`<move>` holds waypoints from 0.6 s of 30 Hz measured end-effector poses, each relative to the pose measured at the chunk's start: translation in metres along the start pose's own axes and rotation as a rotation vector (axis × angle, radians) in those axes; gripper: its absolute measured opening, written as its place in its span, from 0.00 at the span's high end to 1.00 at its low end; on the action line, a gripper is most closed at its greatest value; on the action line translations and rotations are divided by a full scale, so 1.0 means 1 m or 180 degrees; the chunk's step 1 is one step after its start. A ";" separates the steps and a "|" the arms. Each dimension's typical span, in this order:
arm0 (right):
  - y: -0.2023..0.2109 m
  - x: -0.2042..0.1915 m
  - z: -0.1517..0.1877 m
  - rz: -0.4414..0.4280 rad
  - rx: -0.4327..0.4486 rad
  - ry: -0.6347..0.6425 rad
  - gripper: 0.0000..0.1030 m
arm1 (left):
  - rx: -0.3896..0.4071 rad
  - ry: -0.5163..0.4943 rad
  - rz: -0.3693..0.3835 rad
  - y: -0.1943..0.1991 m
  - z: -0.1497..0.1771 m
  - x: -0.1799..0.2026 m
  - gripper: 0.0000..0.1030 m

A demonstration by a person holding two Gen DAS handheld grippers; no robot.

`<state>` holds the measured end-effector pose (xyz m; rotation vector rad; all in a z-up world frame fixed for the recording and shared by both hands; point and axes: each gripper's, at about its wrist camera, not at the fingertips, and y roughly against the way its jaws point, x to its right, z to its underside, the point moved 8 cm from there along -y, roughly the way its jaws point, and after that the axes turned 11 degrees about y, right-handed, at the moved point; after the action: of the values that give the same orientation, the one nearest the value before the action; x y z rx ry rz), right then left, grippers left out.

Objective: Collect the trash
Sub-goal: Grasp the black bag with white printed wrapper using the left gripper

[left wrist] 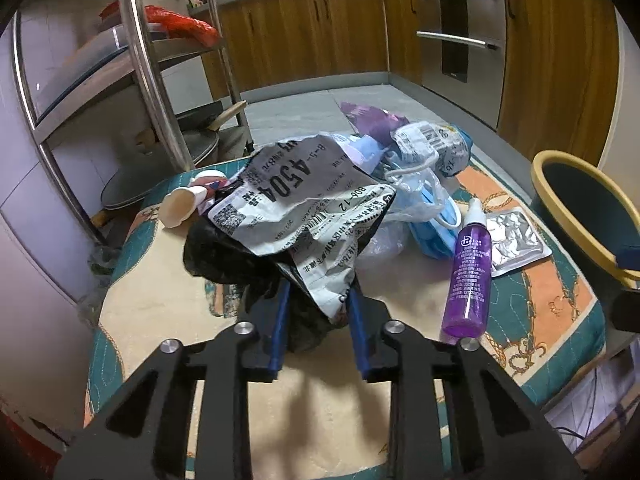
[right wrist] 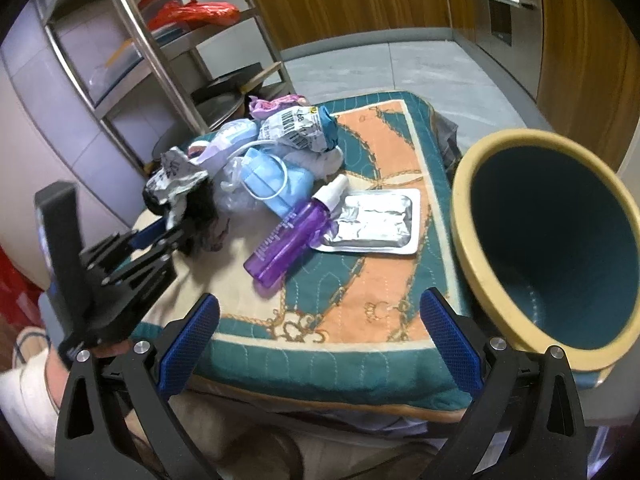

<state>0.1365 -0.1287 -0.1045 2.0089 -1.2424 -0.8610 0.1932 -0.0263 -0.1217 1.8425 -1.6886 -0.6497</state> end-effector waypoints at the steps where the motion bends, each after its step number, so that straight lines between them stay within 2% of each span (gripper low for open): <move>1: -0.003 0.000 -0.001 -0.0012 -0.0007 -0.0023 0.04 | 0.0001 0.0007 0.0005 0.002 0.000 -0.001 0.80; 2: -0.008 0.000 -0.002 -0.0040 -0.0026 -0.0070 0.04 | 0.0008 0.0008 0.0001 0.005 0.000 -0.004 0.83; 9: -0.042 -0.006 -0.015 -0.0120 -0.0206 -0.0322 0.04 | 0.0012 0.0145 -0.0018 0.027 0.007 -0.025 0.85; 15: -0.072 -0.008 -0.033 -0.0073 -0.0288 -0.0476 0.14 | 0.0007 0.0317 -0.0039 0.039 0.008 -0.040 0.87; 18: -0.074 -0.008 -0.039 -0.0039 -0.0265 -0.0525 0.14 | 0.0029 0.0381 -0.0022 0.045 0.008 -0.044 0.87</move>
<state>0.2020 -0.0881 -0.1370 1.9131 -1.2629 -1.0850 0.1511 0.0145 -0.0974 1.8562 -1.6107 -0.5243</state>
